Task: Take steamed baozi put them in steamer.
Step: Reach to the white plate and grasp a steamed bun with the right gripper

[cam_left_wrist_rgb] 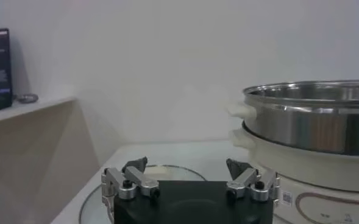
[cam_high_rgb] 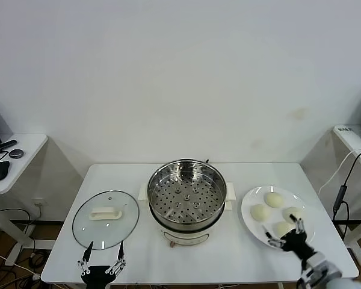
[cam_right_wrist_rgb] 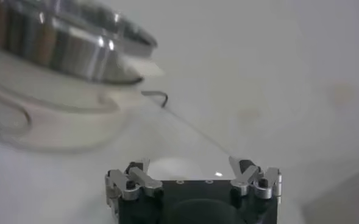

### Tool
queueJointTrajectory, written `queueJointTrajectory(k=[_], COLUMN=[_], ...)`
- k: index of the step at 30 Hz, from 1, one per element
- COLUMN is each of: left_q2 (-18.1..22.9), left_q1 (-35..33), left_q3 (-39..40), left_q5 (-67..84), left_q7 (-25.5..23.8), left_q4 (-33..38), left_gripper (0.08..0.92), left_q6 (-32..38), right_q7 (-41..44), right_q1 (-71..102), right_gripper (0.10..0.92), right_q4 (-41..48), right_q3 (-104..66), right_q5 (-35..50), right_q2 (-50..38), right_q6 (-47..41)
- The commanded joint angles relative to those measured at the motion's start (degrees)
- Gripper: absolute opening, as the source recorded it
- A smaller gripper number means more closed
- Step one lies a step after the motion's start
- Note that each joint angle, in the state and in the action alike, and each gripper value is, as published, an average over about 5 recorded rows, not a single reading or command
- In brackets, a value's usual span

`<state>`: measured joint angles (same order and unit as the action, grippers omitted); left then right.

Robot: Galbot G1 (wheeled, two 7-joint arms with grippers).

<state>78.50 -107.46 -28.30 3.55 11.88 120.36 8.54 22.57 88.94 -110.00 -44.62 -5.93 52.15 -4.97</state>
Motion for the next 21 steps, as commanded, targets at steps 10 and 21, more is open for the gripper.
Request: queueJointTrajectory(k=[10, 21], left_q2=[0.78, 1.34], left_q1=[-0.93, -0.84], left_q3=[-0.48, -1.59], left_q5=[-7.23, -8.27], left_q7=[-1.05, -0.95], left_q4=[0.67, 0.49], left_gripper=[0.823, 0.823], left_q6=[4.2, 4.46], right_q7=[34.2, 45.22], right_q1=[-42.76, -73.07], right_gripper=[0.823, 0.823], right_q4=[24.65, 44.94], right_q3=[23.56, 53.85], right_q5=[-21.62, -22.65], right_q2=[-25.45, -15.07], right_q6=[3.35, 8.21])
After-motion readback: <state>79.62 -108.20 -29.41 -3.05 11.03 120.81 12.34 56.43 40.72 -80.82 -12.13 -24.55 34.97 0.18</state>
